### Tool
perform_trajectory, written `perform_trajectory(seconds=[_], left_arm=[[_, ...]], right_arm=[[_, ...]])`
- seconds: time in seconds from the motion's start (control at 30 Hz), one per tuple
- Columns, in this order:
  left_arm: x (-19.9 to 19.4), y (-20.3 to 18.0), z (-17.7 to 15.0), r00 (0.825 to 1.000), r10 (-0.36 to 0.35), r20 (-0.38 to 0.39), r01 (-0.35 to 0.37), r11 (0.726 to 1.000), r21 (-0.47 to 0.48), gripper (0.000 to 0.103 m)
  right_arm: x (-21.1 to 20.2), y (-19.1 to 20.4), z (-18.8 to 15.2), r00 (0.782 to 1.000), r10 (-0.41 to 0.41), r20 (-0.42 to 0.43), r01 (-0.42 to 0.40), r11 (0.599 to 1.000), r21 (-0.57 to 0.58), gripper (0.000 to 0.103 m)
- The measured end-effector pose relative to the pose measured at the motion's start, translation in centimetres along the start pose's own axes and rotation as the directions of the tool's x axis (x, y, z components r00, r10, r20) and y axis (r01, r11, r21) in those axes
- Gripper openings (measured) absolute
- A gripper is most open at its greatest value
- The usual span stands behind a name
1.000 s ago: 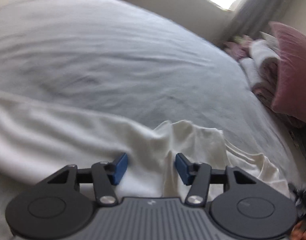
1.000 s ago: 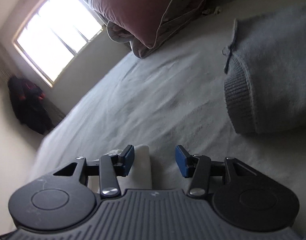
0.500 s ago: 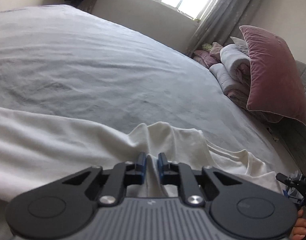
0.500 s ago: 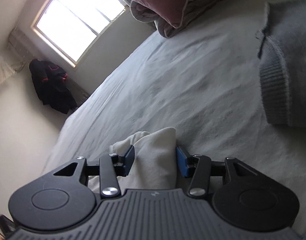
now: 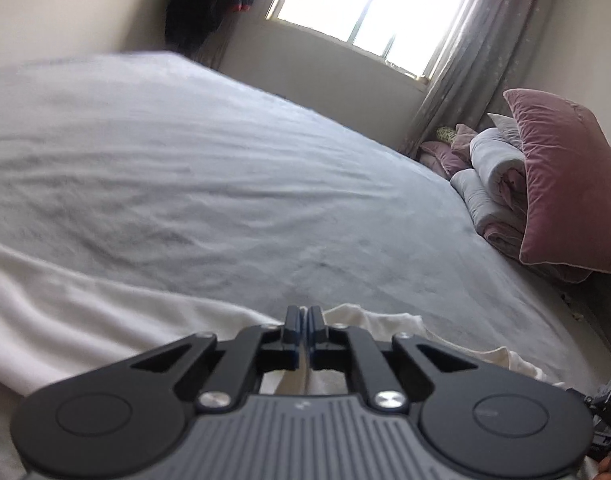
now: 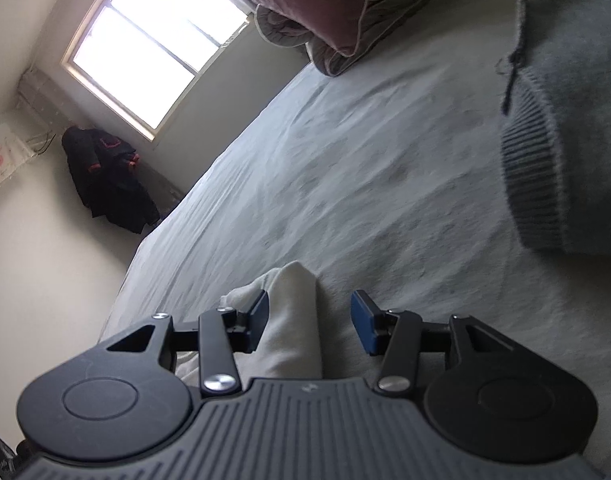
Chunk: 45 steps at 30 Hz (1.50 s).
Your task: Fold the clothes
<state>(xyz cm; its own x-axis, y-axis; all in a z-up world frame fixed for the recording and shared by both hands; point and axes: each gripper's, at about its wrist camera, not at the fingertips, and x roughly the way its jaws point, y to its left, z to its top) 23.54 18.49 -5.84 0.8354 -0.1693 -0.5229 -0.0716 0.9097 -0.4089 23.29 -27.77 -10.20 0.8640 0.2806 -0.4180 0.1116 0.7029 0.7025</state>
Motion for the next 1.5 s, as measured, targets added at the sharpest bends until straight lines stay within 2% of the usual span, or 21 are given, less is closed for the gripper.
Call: perform_trajectory(seconds=[0.13, 0.17, 0.2, 0.23, 0.37, 0.43, 0.5, 0.6, 0.73, 0.77, 0.8, 0.83, 0.93, 0.97, 1.0, 1.13, 1.17, 1.27, 1.33, 1.43, 1.5], left_arm=[[0.2, 0.5, 0.0, 0.999, 0.034, 0.004, -0.034, 0.999, -0.004, 0.003], [0.3, 0.6, 0.0, 0.999, 0.039, 0.006, -0.039, 0.999, -0.005, 0.003], [0.3, 0.7, -0.1, 0.999, 0.029, 0.012, -0.029, 1.000, -0.005, 0.003], [0.3, 0.9, -0.1, 1.000, 0.014, 0.022, -0.014, 1.000, -0.009, 0.003], [0.2, 1.4, -0.3, 0.991, -0.116, 0.064, 0.119, 0.992, -0.052, 0.003], [0.8, 1.1, -0.7, 0.992, -0.111, 0.063, 0.113, 0.993, -0.036, 0.003], [1.9, 0.9, -1.2, 0.997, -0.067, 0.039, 0.068, 0.998, -0.011, 0.004], [2.7, 1.2, -1.4, 0.998, -0.068, 0.012, 0.068, 0.997, -0.040, 0.004], [2.2, 1.3, -0.9, 0.999, -0.052, 0.013, 0.053, 0.997, -0.059, 0.012], [1.8, 1.1, -0.6, 0.999, -0.037, 0.023, 0.038, 0.998, -0.056, 0.015], [1.4, 1.0, -0.4, 0.999, -0.022, 0.034, 0.024, 0.998, -0.053, 0.022], [1.0, 0.8, -0.2, 0.999, -0.014, 0.044, 0.017, 0.999, -0.050, 0.028], [0.3, 0.1, 0.1, 0.994, -0.089, 0.056, 0.091, 0.995, -0.034, 0.034], [0.0, -0.2, 0.2, 0.992, -0.114, 0.060, 0.115, 0.993, -0.029, 0.034], [-0.2, -0.4, 0.3, 0.988, -0.138, 0.064, 0.140, 0.990, -0.023, 0.034], [0.6, -1.3, -0.6, 0.976, -0.217, 0.023, 0.216, 0.976, 0.020, 0.034], [1.0, -1.4, -1.0, 0.976, -0.219, 0.003, 0.219, 0.975, 0.033, 0.034], [2.6, -1.9, -1.9, 0.985, -0.159, -0.068, 0.164, 0.982, 0.090, 0.034], [2.7, -1.8, -2.2, 0.986, -0.151, -0.070, 0.158, 0.982, 0.103, 0.033], [2.6, -1.2, -2.1, 0.987, -0.145, -0.072, 0.152, 0.984, 0.095, 0.026], [2.3, -0.6, -2.0, 0.986, -0.147, -0.073, 0.153, 0.985, 0.079, 0.025]], right_arm=[[0.8, 1.3, -0.6, 1.000, -0.026, 0.013, 0.027, 0.996, -0.086, 0.050], [1.0, 1.6, -0.8, 0.999, -0.033, 0.012, 0.035, 0.994, -0.106, 0.034], [1.3, 1.9, -0.9, 0.999, -0.041, 0.011, 0.042, 0.991, -0.125, 0.007], [1.2, 2.2, -1.0, 0.998, -0.058, 0.024, 0.061, 0.989, -0.131, 0.006], [-0.2, 3.7, -0.7, 0.983, -0.141, 0.122, 0.161, 0.970, -0.182, 0.005], [-0.8, 4.3, -0.5, 0.971, -0.172, 0.166, 0.204, 0.959, -0.198, 0.005], [0.0, 3.8, -0.7, 0.969, -0.196, 0.148, 0.224, 0.954, -0.202, 0.005], [1.4, 2.6, -1.1, 0.964, -0.240, 0.111, 0.258, 0.945, -0.199, 0.005], [1.5, 2.1, -0.8, 0.970, -0.223, 0.097, 0.238, 0.952, -0.195, 0.006], [1.3, 2.2, -0.7, 0.971, -0.218, 0.099, 0.233, 0.953, -0.194, 0.008], [1.1, 2.3, -0.6, 0.972, -0.213, 0.103, 0.229, 0.954, -0.192, 0.017], [0.7, 2.8, -0.6, 0.970, -0.210, 0.118, 0.231, 0.952, -0.200, 0.018], [-0.4, 4.4, -0.6, 0.967, -0.186, 0.172, 0.226, 0.940, -0.254, 0.022], [-0.6, 5.0, -0.8, 0.970, -0.160, 0.181, 0.207, 0.938, -0.279, 0.030], [-0.9, 5.6, -0.9, 0.973, -0.134, 0.189, 0.187, 0.934, -0.303, 0.036], [1.0, 6.1, -2.1, 0.977, -0.175, 0.125, 0.211, 0.895, -0.392, 0.037], [1.5, 6.2, -2.4, 0.976, -0.186, 0.110, 0.215, 0.884, -0.414, 0.037], [2.8, 6.5, -3.3, 0.973, -0.222, 0.065, 0.226, 0.848, -0.480, 0.037], [3.8, 6.7, -3.9, 0.968, -0.247, 0.036, 0.230, 0.821, -0.522, 0.033], [3.5, 6.0, -3.1, 0.971, -0.237, 0.036, 0.223, 0.837, -0.500, 0.032], [3.4, 6.0, -3.4, 0.967, -0.250, 0.056, 0.244, 0.828, -0.505, 0.033]])
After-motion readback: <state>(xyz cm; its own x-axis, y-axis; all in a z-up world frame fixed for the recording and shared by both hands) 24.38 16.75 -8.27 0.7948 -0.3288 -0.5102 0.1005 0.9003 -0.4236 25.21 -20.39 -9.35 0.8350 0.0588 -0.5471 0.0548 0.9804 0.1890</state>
